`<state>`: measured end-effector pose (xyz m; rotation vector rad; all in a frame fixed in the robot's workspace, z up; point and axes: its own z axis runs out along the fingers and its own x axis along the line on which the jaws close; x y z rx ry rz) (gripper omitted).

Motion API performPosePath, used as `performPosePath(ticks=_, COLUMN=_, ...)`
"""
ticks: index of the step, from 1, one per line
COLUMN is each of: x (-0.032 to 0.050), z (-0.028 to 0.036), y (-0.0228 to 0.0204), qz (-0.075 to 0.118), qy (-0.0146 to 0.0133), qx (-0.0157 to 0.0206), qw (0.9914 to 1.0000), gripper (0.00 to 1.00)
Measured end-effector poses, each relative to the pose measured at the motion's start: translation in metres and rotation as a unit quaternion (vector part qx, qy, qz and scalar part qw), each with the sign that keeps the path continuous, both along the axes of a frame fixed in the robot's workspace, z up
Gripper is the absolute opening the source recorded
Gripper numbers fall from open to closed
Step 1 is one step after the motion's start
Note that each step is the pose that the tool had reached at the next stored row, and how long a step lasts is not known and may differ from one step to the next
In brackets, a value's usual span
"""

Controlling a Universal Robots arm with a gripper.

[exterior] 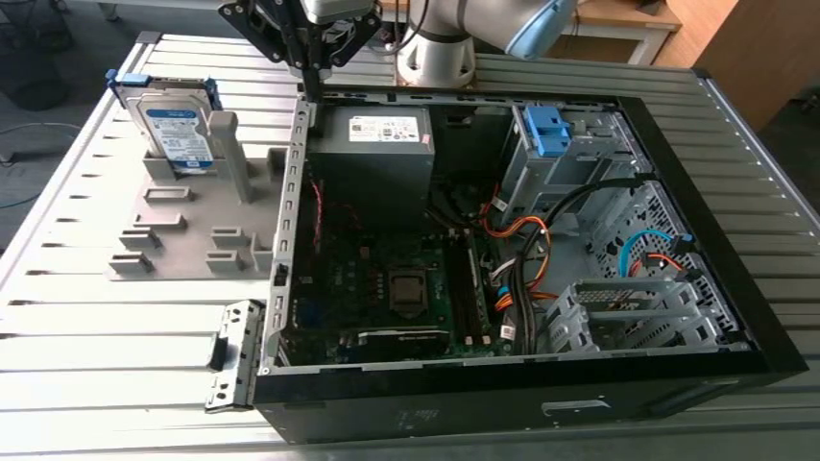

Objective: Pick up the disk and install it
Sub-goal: 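Reach for the disk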

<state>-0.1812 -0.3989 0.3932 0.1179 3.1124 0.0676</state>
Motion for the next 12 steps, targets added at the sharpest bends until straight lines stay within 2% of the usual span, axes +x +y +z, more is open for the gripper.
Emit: performPosePath(ticks=12, x=-0.0064, z=-0.0001, y=0.0, qz=0.0, qy=0.0, qx=0.0, qw=1.0, gripper=0.11)
